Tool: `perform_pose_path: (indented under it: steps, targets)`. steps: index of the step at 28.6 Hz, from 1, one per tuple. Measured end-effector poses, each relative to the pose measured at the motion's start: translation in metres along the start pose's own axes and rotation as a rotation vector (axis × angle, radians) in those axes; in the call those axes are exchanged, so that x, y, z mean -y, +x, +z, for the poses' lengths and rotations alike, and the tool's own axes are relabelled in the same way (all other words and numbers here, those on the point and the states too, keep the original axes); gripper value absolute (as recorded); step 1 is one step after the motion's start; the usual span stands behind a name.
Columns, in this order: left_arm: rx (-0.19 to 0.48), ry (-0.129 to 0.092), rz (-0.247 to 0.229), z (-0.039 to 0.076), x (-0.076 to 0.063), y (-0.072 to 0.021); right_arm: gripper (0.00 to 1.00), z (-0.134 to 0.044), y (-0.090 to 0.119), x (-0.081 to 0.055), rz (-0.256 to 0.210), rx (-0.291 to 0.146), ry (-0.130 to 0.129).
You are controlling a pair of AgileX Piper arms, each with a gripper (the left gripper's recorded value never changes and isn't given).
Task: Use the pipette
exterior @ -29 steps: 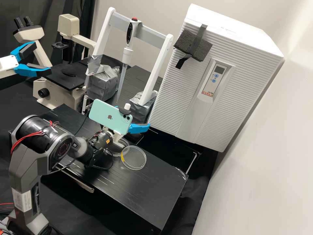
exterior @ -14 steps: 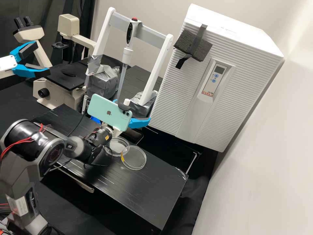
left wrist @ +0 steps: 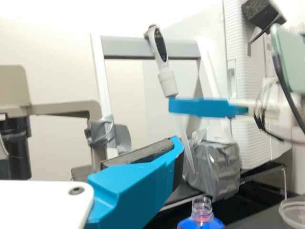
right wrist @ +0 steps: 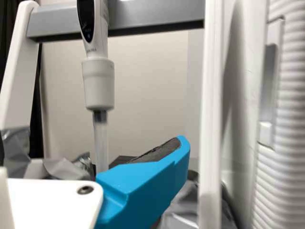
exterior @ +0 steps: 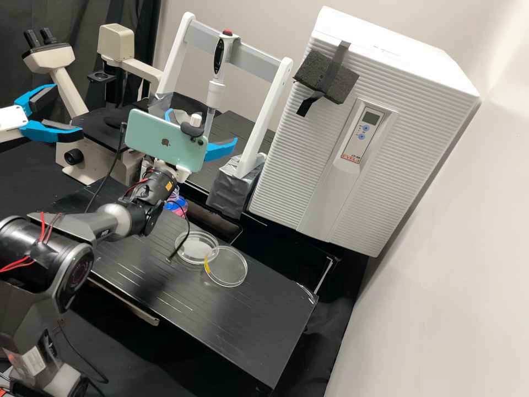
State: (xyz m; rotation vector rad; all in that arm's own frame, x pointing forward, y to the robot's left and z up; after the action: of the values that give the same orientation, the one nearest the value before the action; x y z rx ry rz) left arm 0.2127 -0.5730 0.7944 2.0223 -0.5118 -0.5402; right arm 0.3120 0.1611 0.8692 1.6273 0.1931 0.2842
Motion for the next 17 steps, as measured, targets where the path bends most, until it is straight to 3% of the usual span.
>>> perform_pose_path:
  steps: [3,7,9,16,17]
  targets:
    - [-0.003,-0.002,-0.003,-0.001,0.001,0.0004,1.0,-0.009,0.011,-0.005,0.005,-0.002,-0.008]
    - [-0.006,-0.004,-0.011,-0.001,0.003,0.001,1.0,-0.022,0.025,-0.013,0.033,-0.011,-0.044]
    - [-0.01,-0.006,-0.016,-0.002,0.005,0.0015,1.0,-0.029,0.033,-0.017,0.046,-0.008,-0.05]
    - [-0.027,-0.017,-0.019,-0.004,0.006,0.0021,1.0,-0.04,0.059,-0.013,0.043,0.022,-0.087]
    - [-0.027,-0.017,-0.019,-0.004,0.006,0.0021,0.0,-0.04,0.063,-0.009,0.032,0.028,-0.099]
